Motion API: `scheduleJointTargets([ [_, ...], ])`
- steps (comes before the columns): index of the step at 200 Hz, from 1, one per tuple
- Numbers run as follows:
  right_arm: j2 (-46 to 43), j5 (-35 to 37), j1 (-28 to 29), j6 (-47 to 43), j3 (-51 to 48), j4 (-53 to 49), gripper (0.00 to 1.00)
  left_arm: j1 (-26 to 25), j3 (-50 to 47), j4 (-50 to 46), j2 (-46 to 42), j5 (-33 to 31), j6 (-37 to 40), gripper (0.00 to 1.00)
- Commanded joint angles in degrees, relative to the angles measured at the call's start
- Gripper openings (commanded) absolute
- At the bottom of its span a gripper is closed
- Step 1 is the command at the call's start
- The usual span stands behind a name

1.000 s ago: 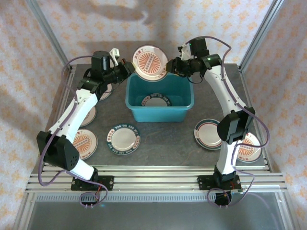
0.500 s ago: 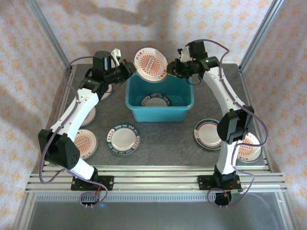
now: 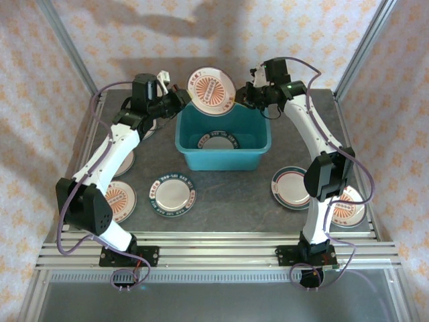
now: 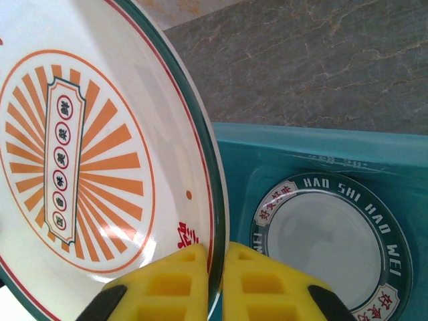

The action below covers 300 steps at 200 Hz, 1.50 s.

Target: Place the plates into the plastic bin on the countertop

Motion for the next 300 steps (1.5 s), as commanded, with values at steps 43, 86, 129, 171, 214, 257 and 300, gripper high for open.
scheduleJointTargets([
  [43, -3.1, -1.0, 0.6, 1.1, -0.7, 3.3, 0.14, -0.5, -1.3, 7.7, 1.2, 4.6, -2.6, 0.00],
  [86, -2.9, -0.2, 0.6, 1.6, -1.0, 3.9, 0.16, -0.5, -1.7, 8.2, 1.1, 4.9, -3.1, 0.00],
  [129, -3.1, 1.9, 0.6, 3.7, -1.5, 4.9, 0.20, -0.5, -2.7, 10.0, 1.1, 5.0, -4.9, 0.00],
  [171, -3.5, 1.2, 0.5, 5.5, -2.5, 7.4, 0.14, -0.6, -3.7, 11.8, 1.4, 5.3, -6.5, 0.00],
  [214, -4.7, 1.7, 0.4, 5.0, -3.9, 8.0, 0.08, -0.6, -3.4, 9.2, 1.8, 5.1, -4.6, 0.00],
  [257, -6.0, 0.7, -0.1, 6.3, -7.4, 10.3, 0.04, -0.6, -3.0, 3.6, 1.4, 3.9, -0.2, 0.00],
  [300, -7.3, 0.7, -0.2, 6.6, -10.3, 11.6, 0.00, -0.6, -3.1, 1.2, 1.2, 2.8, 1.7, 0.14],
])
